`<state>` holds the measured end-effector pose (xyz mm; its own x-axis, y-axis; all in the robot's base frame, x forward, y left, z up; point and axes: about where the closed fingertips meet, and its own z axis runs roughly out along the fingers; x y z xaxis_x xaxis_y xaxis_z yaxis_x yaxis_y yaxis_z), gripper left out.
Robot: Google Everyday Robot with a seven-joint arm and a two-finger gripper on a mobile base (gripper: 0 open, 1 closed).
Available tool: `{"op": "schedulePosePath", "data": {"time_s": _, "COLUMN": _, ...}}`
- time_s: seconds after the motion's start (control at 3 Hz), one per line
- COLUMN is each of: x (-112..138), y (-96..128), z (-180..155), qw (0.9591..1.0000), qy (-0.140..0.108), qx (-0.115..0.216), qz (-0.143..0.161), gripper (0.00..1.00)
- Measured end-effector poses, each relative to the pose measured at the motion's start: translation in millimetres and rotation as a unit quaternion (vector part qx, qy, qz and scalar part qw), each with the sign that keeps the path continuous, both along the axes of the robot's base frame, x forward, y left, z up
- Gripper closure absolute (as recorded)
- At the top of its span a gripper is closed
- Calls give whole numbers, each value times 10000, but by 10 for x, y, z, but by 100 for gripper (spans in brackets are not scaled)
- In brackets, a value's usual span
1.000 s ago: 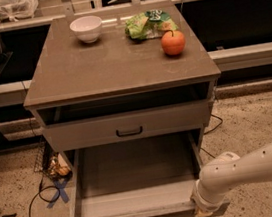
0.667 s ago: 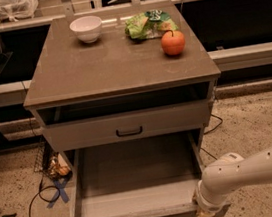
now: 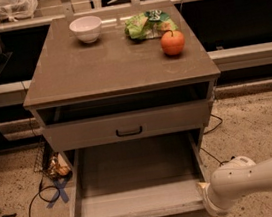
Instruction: Open middle drawer
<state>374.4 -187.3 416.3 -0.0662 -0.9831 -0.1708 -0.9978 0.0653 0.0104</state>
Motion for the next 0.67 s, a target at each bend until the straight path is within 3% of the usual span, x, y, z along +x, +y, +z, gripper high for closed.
{"op": "schedulePosePath", "data": {"time_s": 0.33, "x": -126, "y": -123, "z": 142, "qw": 9999, "qy": -92, "qx": 21, "qz": -39, "gripper": 0}}
{"op": "schedulePosePath", "data": {"time_s": 0.67, "x": -91, "y": -190, "z": 320, "qw": 9996, "qy": -282, "qx": 13, "qz": -91, "gripper": 0}}
